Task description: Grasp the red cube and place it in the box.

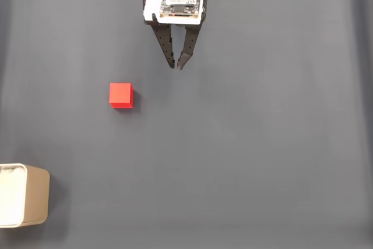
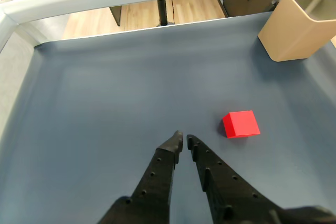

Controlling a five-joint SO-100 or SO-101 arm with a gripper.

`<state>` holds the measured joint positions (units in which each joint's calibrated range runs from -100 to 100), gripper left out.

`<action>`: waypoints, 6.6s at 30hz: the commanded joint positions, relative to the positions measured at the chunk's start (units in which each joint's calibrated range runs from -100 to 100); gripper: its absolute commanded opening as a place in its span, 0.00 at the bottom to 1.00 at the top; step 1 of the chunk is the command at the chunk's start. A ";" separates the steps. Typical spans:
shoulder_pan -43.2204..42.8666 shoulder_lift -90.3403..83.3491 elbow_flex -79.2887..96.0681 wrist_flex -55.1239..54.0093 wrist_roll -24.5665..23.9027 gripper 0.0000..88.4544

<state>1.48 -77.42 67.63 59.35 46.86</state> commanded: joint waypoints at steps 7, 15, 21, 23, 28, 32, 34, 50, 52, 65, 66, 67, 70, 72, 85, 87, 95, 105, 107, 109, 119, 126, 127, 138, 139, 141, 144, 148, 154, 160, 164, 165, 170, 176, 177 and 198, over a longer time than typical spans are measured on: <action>5.33 8.88 -13.25 5.41 2.83 0.00; 12.65 16.59 -18.73 5.98 4.98 0.01; 16.20 21.35 -21.83 5.57 5.57 0.02; 17.41 22.83 -22.56 5.41 5.91 0.02; 20.32 25.60 -23.56 4.50 6.94 0.02; 22.02 26.90 -23.74 2.87 7.72 0.03; 22.66 27.59 -24.02 2.29 8.06 0.04; 25.58 32.01 -24.84 -3.94 12.06 0.14; 25.72 32.53 -24.66 -4.02 12.70 0.15; 26.71 37.13 -19.09 -12.87 16.41 0.22; 26.78 37.30 -18.45 -13.77 16.41 0.23; 26.93 37.65 -17.90 -14.68 16.65 0.24; 27.42 38.51 -15.90 -17.87 16.80 0.26; 27.85 39.29 -15.26 -19.10 17.19 0.27; 28.70 43.97 -14.16 -26.15 18.66 0.33; 28.70 44.23 -13.98 -26.48 19.10 0.33; 28.42 44.41 -11.79 -27.95 20.61 0.36; 27.85 44.84 -8.05 -30.33 21.29 0.39; 27.71 45.10 -7.32 -30.82 21.39 0.39; 27.49 45.36 -6.96 -30.91 21.44 0.40; 27.00 47.61 -6.04 -32.63 21.34 0.40; 25.93 49.00 -6.32 -33.77 20.90 0.41; 25.79 49.26 -6.41 -33.94 20.81 0.41; 24.58 51.60 -6.59 -35.09 20.17 0.41; 24.51 51.86 -6.59 -35.09 20.12 0.41; 24.44 52.20 -6.50 -35.17 20.07 0.41; 24.23 52.72 -6.23 -35.17 19.78 0.41; 24.23 53.50 -6.13 -35.25 19.19 0.41; 24.23 54.20 -5.86 -35.25 18.51 0.41; 24.51 54.20 -4.58 -35.82 18.51 0.41; 24.58 54.63 -4.49 -36.31 18.56 0.41; 24.58 54.80 -4.49 -36.48 18.56 0.41; 24.23 54.89 -4.49 -36.72 18.22 0.41; 23.52 54.37 -4.49 -36.72 17.97 0.41; 23.45 54.37 -4.49 -36.72 17.97 0.41; 23.09 53.33 -4.49 -36.31 17.24 0.39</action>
<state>25.30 -22.10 63.74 23.47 64.93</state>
